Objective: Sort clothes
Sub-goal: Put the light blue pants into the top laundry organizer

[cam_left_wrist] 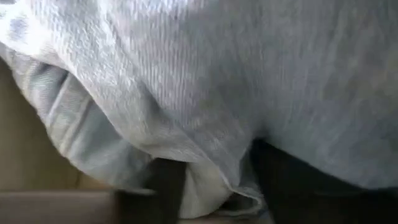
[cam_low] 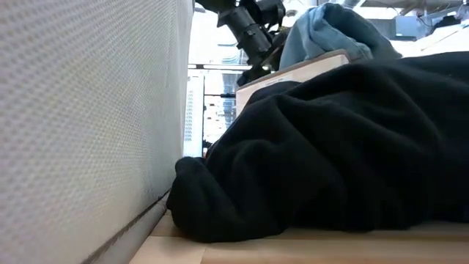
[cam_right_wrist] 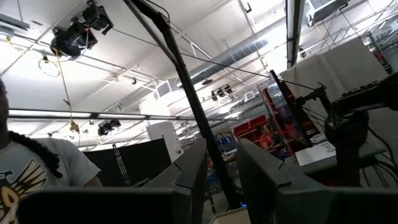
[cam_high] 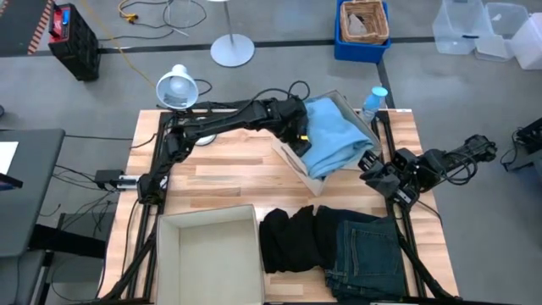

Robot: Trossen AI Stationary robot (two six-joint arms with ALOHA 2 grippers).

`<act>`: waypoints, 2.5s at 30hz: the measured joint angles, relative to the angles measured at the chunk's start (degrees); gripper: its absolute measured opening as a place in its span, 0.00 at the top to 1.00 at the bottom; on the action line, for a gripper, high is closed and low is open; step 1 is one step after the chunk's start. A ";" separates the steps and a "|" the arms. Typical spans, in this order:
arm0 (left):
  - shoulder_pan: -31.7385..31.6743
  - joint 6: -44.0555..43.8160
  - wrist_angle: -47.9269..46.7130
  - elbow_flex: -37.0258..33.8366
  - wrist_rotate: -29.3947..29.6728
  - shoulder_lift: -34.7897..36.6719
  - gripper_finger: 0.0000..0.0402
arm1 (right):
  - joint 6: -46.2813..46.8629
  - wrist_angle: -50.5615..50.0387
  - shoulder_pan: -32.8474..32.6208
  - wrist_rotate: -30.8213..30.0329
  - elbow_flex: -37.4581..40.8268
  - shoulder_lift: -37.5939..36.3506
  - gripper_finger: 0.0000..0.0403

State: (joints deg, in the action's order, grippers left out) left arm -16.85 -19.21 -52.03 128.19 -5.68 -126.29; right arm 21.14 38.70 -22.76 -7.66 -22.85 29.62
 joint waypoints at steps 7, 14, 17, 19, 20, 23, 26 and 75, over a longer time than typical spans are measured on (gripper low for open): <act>-0.28 1.31 0.71 6.69 -0.04 1.21 0.30 | -0.01 -0.07 0.00 0.00 0.00 0.01 0.73; -0.70 3.06 7.48 5.24 2.38 8.99 0.30 | -0.05 -0.31 0.04 0.00 0.00 -0.03 0.73; -0.54 5.43 12.96 5.12 1.89 9.98 0.32 | -0.07 -0.51 0.04 0.00 0.00 -0.03 0.73; 0.15 5.86 17.79 5.19 -0.37 10.28 0.34 | -0.19 -0.50 0.04 0.00 0.00 -0.04 0.73; 0.51 5.89 19.21 5.21 -1.85 10.17 0.36 | -0.20 -0.50 0.04 0.00 0.00 -0.05 0.73; 1.79 5.50 19.60 5.26 -4.19 8.20 0.45 | -0.20 -0.48 0.04 0.00 0.00 -0.03 0.73; 2.96 4.50 17.58 5.00 -5.33 4.52 0.57 | -0.21 -0.49 0.04 0.00 0.00 -0.05 0.73; 3.62 1.80 -7.33 1.06 -5.79 -6.93 0.51 | -0.16 -0.41 0.04 0.02 0.02 -0.05 0.73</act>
State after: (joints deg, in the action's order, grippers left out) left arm -13.24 -17.41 -59.37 129.25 -11.47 -133.23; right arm 20.97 38.29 -22.72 -7.64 -22.83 29.57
